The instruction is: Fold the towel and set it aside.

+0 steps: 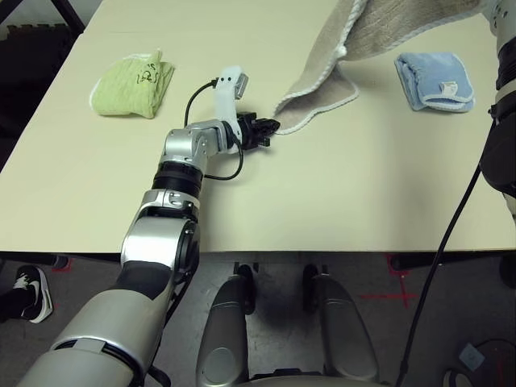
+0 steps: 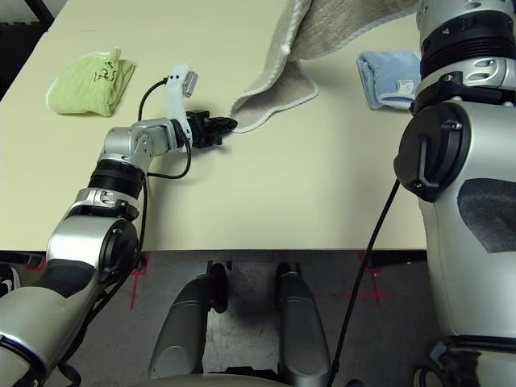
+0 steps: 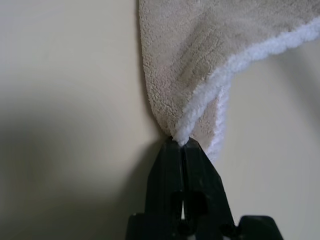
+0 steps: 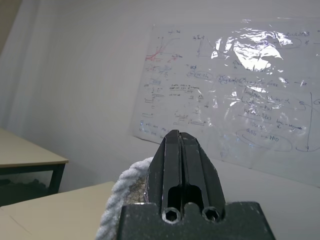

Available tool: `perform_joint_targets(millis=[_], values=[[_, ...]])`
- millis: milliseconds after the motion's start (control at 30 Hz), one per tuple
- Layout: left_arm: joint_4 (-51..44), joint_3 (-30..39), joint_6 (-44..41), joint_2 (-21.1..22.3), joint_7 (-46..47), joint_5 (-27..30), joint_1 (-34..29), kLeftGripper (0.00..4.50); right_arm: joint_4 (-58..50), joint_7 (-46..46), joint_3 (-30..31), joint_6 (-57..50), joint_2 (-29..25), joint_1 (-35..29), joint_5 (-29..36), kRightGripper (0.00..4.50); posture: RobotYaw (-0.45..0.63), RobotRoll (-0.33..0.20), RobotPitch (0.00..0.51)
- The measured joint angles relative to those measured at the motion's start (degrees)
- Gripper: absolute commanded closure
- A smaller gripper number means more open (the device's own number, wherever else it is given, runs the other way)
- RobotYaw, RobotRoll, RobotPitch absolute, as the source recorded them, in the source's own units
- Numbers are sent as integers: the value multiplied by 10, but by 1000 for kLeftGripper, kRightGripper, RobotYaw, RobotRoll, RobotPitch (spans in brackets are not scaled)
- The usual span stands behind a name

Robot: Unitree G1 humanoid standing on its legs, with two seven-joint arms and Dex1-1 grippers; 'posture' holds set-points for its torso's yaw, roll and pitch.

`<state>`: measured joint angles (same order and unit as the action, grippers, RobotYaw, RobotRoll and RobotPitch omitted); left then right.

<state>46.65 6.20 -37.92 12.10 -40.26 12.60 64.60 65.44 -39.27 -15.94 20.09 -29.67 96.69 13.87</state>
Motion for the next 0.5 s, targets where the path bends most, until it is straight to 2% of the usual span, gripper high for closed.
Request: perform_joint_targets(millis=[133, 233, 300, 367, 433, 500], values=[[0, -15, 1, 35, -21, -3, 0, 4457, -1, 1, 0, 0, -7, -8, -1, 4500, -57, 0, 325], [10, -28, 30, 108, -44, -18, 17, 4457, -13, 4, -1, -5, -33, -46, -1, 4500, -35, 0, 328], [9, -28, 50, 182, -74, -27, 46, 4457, -33, 4, -8, -21, -61, -104, 1, 4500, -13, 0, 335], [-17, -29, 55, 230, -106, -28, 66, 4457, -53, 0, -20, -54, -79, -160, 12, 4500, 7, 0, 337], [-54, -33, 55, 256, -141, -27, 72, 4457, -93, -11, -30, -109, -86, -222, 32, 4500, 14, 0, 341], [-64, -44, 56, 262, -161, -27, 73, 4457, -155, -30, -34, -181, -94, -290, 58, 4500, 14, 0, 341]])
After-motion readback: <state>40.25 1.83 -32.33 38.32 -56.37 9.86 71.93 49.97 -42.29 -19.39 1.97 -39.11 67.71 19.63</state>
